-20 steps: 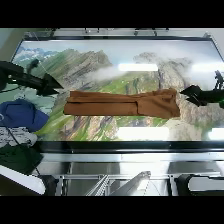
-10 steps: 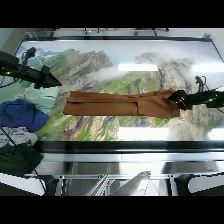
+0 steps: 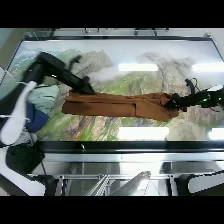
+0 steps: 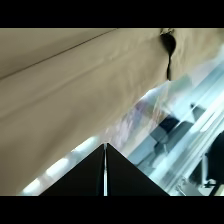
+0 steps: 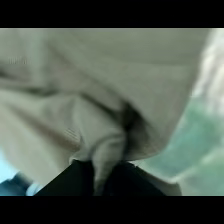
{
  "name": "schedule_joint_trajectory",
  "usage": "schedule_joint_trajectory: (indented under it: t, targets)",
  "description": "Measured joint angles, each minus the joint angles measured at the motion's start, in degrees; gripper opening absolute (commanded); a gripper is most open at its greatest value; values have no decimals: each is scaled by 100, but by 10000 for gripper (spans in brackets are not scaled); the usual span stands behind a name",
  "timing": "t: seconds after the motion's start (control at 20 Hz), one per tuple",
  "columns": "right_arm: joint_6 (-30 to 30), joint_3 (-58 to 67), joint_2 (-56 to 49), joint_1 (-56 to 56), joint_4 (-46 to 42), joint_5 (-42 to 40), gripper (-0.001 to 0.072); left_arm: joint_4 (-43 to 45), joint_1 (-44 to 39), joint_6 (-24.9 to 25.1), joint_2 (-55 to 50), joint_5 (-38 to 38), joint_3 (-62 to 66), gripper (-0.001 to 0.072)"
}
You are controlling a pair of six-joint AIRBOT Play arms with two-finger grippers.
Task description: Fold the shirts.
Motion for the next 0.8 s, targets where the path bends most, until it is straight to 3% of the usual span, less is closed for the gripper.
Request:
schedule_joint_trajectory:
  t: [0.3,0.65,0.8]
  targets:
    - [-24,334,439,-380,105,944,14,-13,-1279,-409,-1209,-662,835,29]
    - [-149,673,619,-883,415,2090,14,-114,-2079,-1237,-2352,-573,2177,29]
    - [-118,1029,649,-1119,822,2514,14,-479,-2282,-1298,-2465,-669,2282,29]
